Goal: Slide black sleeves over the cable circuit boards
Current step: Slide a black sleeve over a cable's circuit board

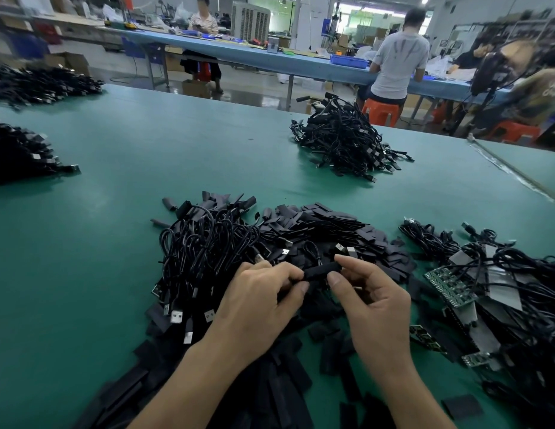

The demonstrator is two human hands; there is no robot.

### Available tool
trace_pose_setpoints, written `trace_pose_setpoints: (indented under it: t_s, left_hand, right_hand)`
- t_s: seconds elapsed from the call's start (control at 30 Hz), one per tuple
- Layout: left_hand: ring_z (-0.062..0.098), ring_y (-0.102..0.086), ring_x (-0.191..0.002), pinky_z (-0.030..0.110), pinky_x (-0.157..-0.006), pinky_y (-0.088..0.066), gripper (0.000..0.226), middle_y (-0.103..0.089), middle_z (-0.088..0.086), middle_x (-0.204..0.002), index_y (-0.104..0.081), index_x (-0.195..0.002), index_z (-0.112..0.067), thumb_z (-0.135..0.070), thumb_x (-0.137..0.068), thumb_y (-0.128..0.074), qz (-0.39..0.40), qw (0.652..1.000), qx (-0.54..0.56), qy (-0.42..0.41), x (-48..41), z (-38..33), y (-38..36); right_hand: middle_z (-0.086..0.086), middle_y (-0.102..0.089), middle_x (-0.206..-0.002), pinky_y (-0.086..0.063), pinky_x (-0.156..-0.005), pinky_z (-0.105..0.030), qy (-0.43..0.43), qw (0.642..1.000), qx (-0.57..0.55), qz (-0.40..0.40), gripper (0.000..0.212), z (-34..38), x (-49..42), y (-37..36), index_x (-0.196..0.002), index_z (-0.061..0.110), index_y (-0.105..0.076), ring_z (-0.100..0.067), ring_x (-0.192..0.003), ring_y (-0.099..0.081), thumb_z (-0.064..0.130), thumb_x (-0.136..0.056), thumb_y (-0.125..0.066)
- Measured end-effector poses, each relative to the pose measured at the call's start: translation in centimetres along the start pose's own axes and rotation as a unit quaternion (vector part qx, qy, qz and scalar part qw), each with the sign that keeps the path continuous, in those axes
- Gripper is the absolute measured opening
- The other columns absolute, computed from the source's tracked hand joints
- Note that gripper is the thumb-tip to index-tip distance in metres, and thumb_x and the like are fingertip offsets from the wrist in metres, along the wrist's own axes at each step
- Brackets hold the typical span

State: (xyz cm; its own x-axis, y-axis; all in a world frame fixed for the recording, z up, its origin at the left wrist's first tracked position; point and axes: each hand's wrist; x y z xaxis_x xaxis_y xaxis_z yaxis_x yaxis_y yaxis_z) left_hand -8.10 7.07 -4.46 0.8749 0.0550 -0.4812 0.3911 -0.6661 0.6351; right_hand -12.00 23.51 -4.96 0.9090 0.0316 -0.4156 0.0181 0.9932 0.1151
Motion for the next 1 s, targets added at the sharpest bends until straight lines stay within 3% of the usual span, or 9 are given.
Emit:
trace_pose_setpoints:
  t_s: [0.17,0.33,0.5,0.6,0.73,0.83,1.0]
  left_hand:
    - [0.000,-0.060,-0.088,0.012,-0.087,-0.041,0.015,-0.061,-0.024,-0.076,-0.071,-0.096,-0.028,-0.025,-0.082,-0.076,-0.041,0.997,0.062,0.029,0.10,-0.18,0.05]
    - [0.001,-0.067,-0.084,0.011,-0.078,-0.050,0.039,-0.071,-0.020,-0.086,-0.061,-0.093,-0.040,-0.010,-0.078,-0.081,-0.068,0.988,0.127,0.062,0.05,-0.10,-0.02]
    - [0.000,-0.067,-0.086,0.013,-0.076,-0.051,0.033,-0.070,-0.017,-0.082,-0.066,-0.096,-0.035,-0.009,-0.080,-0.078,-0.071,0.987,0.124,0.068,0.11,-0.05,-0.02]
    - [-0.001,-0.062,-0.090,0.013,-0.080,-0.049,0.023,-0.063,-0.026,-0.080,-0.075,-0.100,-0.027,-0.013,-0.082,-0.077,-0.055,0.994,0.086,0.043,0.08,-0.19,0.03]
    - [-0.001,-0.059,-0.088,0.024,-0.083,-0.048,0.023,-0.056,-0.035,-0.076,-0.077,-0.102,-0.025,-0.026,-0.081,-0.067,-0.051,0.997,0.059,0.017,-0.01,-0.33,0.06]
    - [0.001,-0.059,-0.083,0.027,-0.079,-0.049,0.020,-0.057,-0.030,-0.074,-0.077,-0.101,-0.029,-0.031,-0.083,-0.068,-0.061,0.996,0.067,0.012,0.08,-0.19,-0.05]
    - [0.010,-0.055,-0.071,0.023,-0.070,-0.039,0.011,-0.057,-0.012,-0.068,-0.074,-0.095,-0.033,-0.033,-0.086,-0.067,-0.068,0.995,0.070,0.009,-0.04,0.00,-0.35]
  right_hand:
    - [0.007,-0.071,-0.077,-0.050,-0.062,-0.013,-0.006,0.999,-0.034,-0.016,0.030,0.03,-0.20,0.12,-0.091,0.034,-0.073,-0.002,-0.067,-0.063,0.005,-0.085,-0.073]
    - [0.006,-0.066,-0.071,-0.048,-0.058,-0.016,-0.033,0.997,-0.072,-0.020,0.028,-0.07,-0.34,0.34,-0.087,0.029,-0.072,-0.004,-0.061,-0.056,0.001,-0.086,-0.071]
    - [0.006,-0.066,-0.072,-0.049,-0.059,-0.018,-0.036,0.996,-0.076,-0.021,0.030,-0.04,-0.31,0.28,-0.090,0.032,-0.072,-0.005,-0.062,-0.056,0.002,-0.086,-0.072]
    - [0.007,-0.068,-0.075,-0.050,-0.062,-0.015,-0.023,0.998,-0.061,-0.011,0.031,0.08,-0.22,0.19,-0.092,0.034,-0.073,-0.003,-0.065,-0.059,0.004,-0.085,-0.074]
    - [0.007,-0.071,-0.078,-0.051,-0.065,-0.013,-0.006,0.999,-0.048,-0.004,0.028,0.38,-0.09,-0.04,-0.095,0.037,-0.075,-0.002,-0.069,-0.063,0.012,-0.083,-0.075]
    - [0.007,-0.071,-0.079,-0.051,-0.065,-0.013,-0.011,0.998,-0.056,-0.005,0.026,0.60,-0.02,-0.06,-0.099,0.038,-0.073,-0.002,-0.069,-0.064,0.026,-0.077,-0.075]
    - [0.005,-0.071,-0.078,-0.051,-0.063,-0.014,-0.011,0.998,-0.060,-0.004,0.027,0.72,0.03,-0.07,-0.098,0.038,-0.070,-0.003,-0.066,-0.064,0.029,-0.073,-0.076]
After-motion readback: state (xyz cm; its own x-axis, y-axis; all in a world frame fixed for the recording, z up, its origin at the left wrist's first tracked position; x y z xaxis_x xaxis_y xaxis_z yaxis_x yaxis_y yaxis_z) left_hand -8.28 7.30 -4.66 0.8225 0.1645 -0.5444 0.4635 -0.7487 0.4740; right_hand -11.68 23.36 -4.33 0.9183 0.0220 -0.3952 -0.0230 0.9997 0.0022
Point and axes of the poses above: each hand's wrist, its own x-axis away from the middle knuckle, its own y-axis out of the back of the hand, z = x × y
